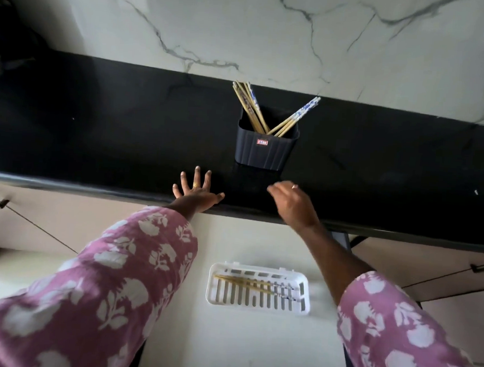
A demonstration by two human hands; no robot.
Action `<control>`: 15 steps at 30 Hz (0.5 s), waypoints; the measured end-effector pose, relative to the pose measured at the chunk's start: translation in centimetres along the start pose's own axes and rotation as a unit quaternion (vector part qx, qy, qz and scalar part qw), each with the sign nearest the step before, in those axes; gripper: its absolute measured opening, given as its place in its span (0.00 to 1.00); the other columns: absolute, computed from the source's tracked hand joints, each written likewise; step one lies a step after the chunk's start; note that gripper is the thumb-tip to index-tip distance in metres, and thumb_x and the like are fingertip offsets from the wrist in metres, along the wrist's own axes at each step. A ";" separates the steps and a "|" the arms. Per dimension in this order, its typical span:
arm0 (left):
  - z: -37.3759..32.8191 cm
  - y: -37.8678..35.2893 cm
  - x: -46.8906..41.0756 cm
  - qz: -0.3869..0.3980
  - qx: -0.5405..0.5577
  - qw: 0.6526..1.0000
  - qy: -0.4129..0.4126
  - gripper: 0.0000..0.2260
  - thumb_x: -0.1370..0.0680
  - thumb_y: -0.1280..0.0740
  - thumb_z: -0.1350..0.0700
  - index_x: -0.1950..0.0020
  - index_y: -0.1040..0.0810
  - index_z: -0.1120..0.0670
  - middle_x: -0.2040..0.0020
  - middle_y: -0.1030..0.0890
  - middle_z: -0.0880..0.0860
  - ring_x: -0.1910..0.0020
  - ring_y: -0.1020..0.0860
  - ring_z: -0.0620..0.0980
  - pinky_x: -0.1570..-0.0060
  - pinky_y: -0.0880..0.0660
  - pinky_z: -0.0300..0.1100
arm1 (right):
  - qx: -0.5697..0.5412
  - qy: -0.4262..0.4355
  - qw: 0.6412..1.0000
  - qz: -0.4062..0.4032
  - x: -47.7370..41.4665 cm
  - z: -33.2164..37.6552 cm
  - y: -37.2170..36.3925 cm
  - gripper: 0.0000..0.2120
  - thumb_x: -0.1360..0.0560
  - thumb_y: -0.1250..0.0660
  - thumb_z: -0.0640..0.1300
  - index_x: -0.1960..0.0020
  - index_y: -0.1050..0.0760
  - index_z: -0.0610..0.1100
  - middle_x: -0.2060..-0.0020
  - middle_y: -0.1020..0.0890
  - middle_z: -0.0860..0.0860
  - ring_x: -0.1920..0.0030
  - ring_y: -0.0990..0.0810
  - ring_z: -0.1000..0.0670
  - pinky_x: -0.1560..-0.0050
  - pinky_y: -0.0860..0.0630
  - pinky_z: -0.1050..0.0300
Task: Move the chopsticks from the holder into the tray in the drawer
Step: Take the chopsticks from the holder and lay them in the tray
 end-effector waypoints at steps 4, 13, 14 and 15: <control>0.1 -0.2 -0.4 0.005 0.000 1.000 -0.001 0.36 0.25 0.44 0.33 0.24 0.61 0.40 0.24 0.68 0.44 0.26 0.69 0.58 0.30 0.62 0.60 | 0.002 -0.085 0.992 -0.095 -4.4 -4.8 3.2 0.11 0.38 0.27 0.25 0.59 0.18 0.36 0.65 0.16 0.42 0.65 0.16 0.44 0.61 0.19 0.56; 0.3 -0.5 -1.0 0.005 -0.002 1.000 0.008 0.37 0.25 0.44 0.34 0.25 0.63 0.39 0.25 0.69 0.43 0.26 0.69 0.58 0.30 0.62 0.60 | -0.131 -0.433 0.888 -0.082 -9.2 -14.7 1.3 0.11 0.24 0.34 0.39 0.45 0.21 0.35 0.49 0.17 0.38 0.48 0.20 0.41 0.47 0.26 0.54; 0.3 -0.5 -1.0 0.005 -0.003 1.000 0.007 0.37 0.25 0.44 0.34 0.25 0.63 0.39 0.25 0.69 0.43 0.26 0.69 0.58 0.30 0.62 0.60 | -0.148 -0.471 0.865 -0.085 -9.3 -15.5 0.9 0.11 0.24 0.34 0.40 0.47 0.20 0.34 0.50 0.17 0.37 0.50 0.19 0.42 0.49 0.26 0.55; 0.3 -0.5 -1.1 0.004 -0.004 1.000 0.006 0.37 0.25 0.44 0.34 0.25 0.63 0.39 0.25 0.69 0.44 0.26 0.69 0.58 0.30 0.62 0.61 | -0.165 -0.504 0.843 -0.086 -9.3 -16.1 0.4 0.11 0.24 0.33 0.41 0.48 0.20 0.33 0.51 0.17 0.37 0.54 0.20 0.44 0.51 0.26 0.55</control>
Point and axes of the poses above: each hand's wrist, its own x-axis away from the middle knuckle, its own y-axis out of the back of the hand, z = x × y, the point moved 9 cm from there along -x, towards the middle knuckle
